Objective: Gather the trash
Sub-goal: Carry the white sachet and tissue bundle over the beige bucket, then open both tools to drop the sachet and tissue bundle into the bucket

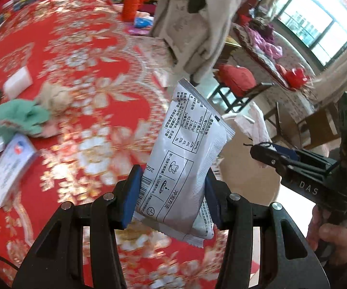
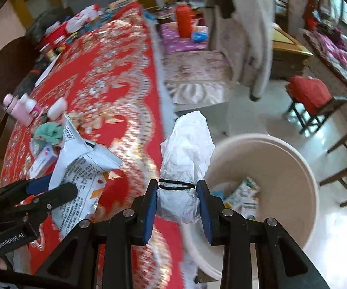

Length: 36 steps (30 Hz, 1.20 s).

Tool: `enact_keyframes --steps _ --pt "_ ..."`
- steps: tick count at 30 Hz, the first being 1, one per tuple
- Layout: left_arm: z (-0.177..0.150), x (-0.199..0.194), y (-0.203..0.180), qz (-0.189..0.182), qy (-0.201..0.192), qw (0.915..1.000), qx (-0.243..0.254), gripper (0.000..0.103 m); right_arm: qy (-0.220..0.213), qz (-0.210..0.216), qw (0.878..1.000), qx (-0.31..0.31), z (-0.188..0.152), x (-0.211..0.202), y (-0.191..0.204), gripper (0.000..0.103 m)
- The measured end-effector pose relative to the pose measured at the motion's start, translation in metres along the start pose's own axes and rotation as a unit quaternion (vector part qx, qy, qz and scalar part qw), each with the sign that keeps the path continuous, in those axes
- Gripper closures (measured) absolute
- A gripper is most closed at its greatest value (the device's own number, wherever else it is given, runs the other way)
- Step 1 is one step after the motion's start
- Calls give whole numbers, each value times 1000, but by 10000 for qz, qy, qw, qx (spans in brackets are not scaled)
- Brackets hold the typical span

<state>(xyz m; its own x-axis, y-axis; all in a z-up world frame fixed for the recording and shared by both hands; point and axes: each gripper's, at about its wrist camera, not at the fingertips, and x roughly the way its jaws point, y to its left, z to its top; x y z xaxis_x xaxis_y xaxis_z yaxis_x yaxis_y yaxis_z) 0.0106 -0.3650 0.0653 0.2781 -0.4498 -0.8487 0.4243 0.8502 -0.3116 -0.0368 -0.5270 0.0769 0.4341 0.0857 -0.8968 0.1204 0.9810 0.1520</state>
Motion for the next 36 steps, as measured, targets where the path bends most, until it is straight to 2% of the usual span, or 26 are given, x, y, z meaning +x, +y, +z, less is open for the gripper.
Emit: enact_keyframes --steps 7,14,26,36 --pt "6 25 -45 -203 133 9994 256 55 47 -235 9988 434 -15 -12 -55 72" --pt "7 48 -77 -318 262 9983 410 55 113 -382 9966 724 -30 -18 -93 72" --pt "3 75 -110 -382 458 9972 459 55 170 -434 9945 938 -44 -23 -125 72" --pt "6 84 -112 -371 532 9970 429 55 233 -407 9942 971 -50 -21 -133 72"
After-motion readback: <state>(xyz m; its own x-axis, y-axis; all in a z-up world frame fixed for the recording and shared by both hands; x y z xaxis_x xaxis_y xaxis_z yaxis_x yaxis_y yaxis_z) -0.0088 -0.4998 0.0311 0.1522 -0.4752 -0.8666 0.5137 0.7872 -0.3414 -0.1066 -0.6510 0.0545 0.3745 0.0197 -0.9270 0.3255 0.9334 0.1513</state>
